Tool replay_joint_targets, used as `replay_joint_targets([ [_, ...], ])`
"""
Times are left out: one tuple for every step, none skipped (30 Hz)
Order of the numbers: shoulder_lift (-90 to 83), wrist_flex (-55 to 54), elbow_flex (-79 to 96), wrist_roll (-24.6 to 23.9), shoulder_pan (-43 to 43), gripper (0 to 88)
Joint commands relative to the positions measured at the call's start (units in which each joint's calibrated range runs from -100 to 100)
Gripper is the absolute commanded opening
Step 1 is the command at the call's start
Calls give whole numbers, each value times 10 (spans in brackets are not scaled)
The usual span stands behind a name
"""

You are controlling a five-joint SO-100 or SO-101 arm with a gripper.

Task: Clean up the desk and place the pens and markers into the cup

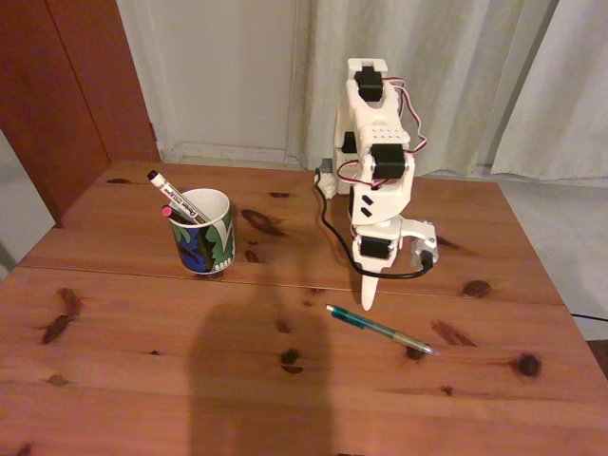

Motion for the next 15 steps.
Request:
replay_joint_targets([
  [8,-6,-40,-3,-7,238],
  [16,-6,-52,-4,-7,238],
  [25,-6,-67,-4,-8,238],
  [35,-5,-83,-4,-8,238],
  [45,0,-100,-4,-8,238],
  [56,1,-116,-4,-8,238],
  [67,1,-131,-4,-8,238],
  [79,1,-143,-4,-8,238],
  [90,1,-156,-4,-8,238],
  [100,1,-167,-3,-8,238],
  [109,1,-178,-3,-8,238],
  [118,1,-188,-2,-8,238],
  [126,2,-196,-2,-8,238],
  [133,2,-203,-2,-8,238],
  [138,2,-204,-1,-8,238],
])
